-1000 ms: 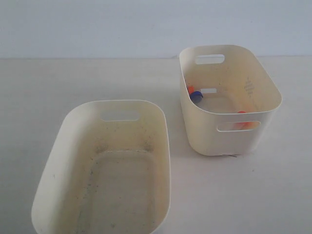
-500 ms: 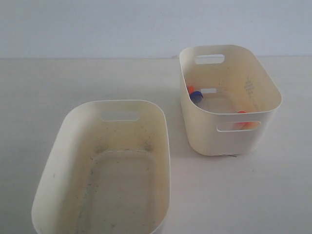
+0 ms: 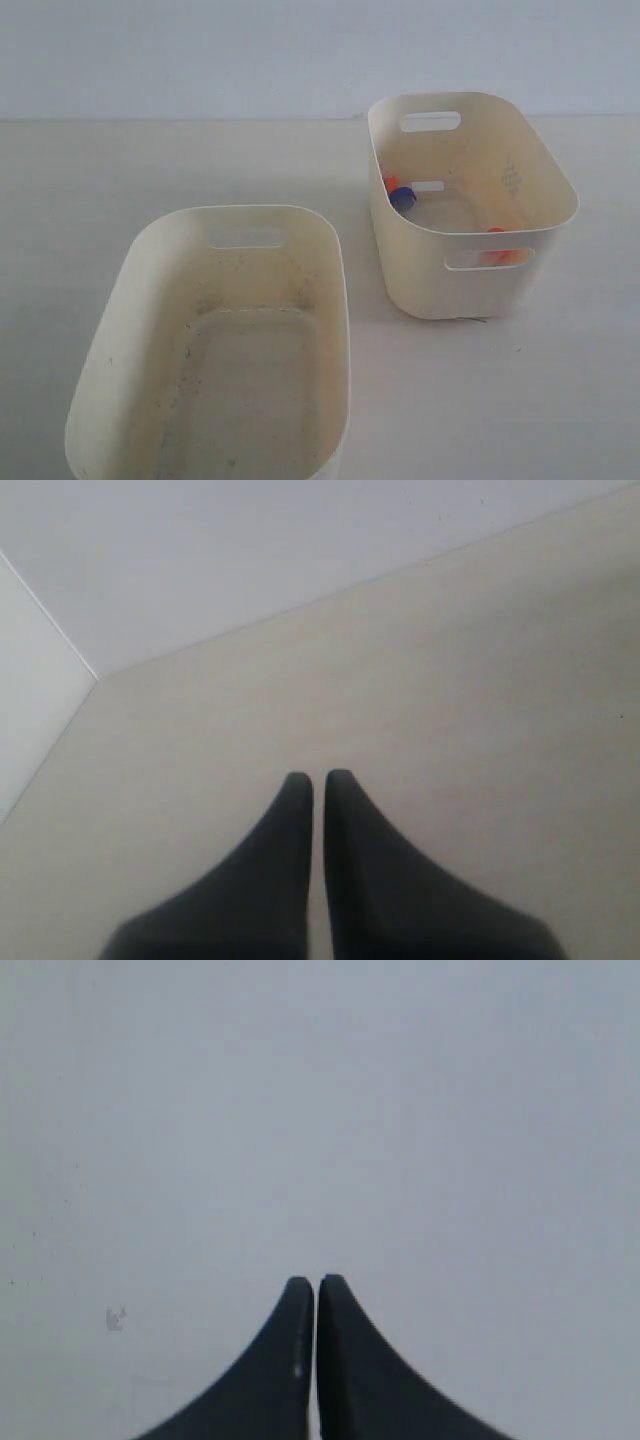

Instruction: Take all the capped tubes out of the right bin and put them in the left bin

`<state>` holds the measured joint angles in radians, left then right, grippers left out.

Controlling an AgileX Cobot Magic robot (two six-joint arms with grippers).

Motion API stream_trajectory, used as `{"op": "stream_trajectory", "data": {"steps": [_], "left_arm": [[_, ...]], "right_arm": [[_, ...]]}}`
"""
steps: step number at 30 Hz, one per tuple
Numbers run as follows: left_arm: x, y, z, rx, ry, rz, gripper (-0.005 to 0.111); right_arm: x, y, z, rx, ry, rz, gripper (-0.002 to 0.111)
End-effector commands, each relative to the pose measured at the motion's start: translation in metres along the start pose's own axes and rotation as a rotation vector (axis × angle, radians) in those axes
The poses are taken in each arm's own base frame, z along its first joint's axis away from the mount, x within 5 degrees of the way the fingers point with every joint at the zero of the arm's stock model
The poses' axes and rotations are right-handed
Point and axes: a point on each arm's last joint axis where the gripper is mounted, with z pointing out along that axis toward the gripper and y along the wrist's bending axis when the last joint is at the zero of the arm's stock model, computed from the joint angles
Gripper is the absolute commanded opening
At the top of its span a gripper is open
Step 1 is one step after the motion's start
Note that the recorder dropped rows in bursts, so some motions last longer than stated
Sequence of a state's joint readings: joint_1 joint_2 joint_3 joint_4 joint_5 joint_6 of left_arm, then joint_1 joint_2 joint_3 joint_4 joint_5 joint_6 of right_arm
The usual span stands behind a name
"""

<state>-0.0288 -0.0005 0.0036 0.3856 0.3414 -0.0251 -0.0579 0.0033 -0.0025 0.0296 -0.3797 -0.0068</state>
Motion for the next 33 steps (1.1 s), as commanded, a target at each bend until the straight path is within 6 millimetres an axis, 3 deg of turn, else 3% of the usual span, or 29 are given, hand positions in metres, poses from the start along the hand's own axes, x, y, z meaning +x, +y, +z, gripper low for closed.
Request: {"op": "stream_trajectory", "data": {"steps": [1,9,13,33], "left_arm": [[-0.001,0.000,0.000,0.004,-0.008,-0.012,0.004],[-0.001,0.000,0.000,0.004,-0.008,-0.012,0.004],[-0.001,0.000,0.000,0.004,-0.008,-0.012,0.004],[-0.001,0.000,0.000,0.004,-0.008,-0.012,0.004]], "right_arm": [[-0.025,0.001,0.005,-0.002,-0.025,0.002,0.001],[-0.062,0.003,0.034,-0.006,0.259,0.004,0.001],[-0.057,0.003,0.049,-0.004,0.392,0.010,0.001],[-0.054,0.003,0.055,-0.003,0.406,0.010,0.001]]}}
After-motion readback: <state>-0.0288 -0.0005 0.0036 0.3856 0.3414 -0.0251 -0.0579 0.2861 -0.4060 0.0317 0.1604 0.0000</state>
